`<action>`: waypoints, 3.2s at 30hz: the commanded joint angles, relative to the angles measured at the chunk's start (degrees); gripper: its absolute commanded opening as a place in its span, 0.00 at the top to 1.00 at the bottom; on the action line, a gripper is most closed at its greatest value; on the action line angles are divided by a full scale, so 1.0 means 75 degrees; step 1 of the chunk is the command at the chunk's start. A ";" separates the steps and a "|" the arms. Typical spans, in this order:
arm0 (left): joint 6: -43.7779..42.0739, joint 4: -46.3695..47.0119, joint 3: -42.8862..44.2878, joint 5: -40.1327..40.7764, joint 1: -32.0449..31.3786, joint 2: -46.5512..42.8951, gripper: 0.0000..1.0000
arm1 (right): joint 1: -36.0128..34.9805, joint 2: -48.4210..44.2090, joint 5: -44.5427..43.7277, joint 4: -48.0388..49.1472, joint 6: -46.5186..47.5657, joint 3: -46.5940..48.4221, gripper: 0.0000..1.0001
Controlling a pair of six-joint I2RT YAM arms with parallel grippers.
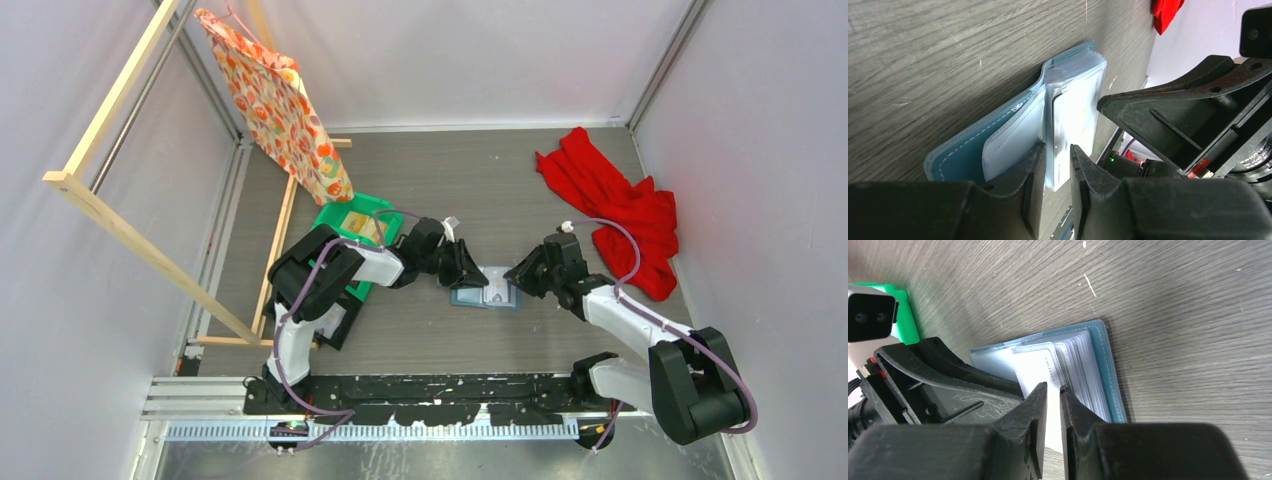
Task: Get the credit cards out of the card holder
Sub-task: Remove the credit card from the card holder.
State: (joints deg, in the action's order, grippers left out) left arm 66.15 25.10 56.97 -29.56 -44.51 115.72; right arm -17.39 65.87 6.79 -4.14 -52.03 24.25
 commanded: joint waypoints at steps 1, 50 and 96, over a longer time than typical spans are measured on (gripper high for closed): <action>0.0028 0.0330 0.0007 0.0176 0.0052 0.0030 0.75 | -0.0075 0.0247 0.0332 -0.0747 -0.0033 -0.0480 0.79; -0.0015 0.1115 -0.0685 -0.0475 0.0251 0.0056 0.99 | -0.0076 -0.2023 0.0046 -0.1026 -0.0203 -0.0398 0.66; -0.1495 -0.0376 -0.0188 -0.1842 0.0819 0.0087 0.99 | -0.0077 0.0725 0.0363 0.0869 0.0399 -0.0720 0.88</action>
State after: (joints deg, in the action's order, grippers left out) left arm 59.51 27.79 55.40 -42.26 -39.42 117.91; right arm -17.52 68.55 13.30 9.06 -52.10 19.70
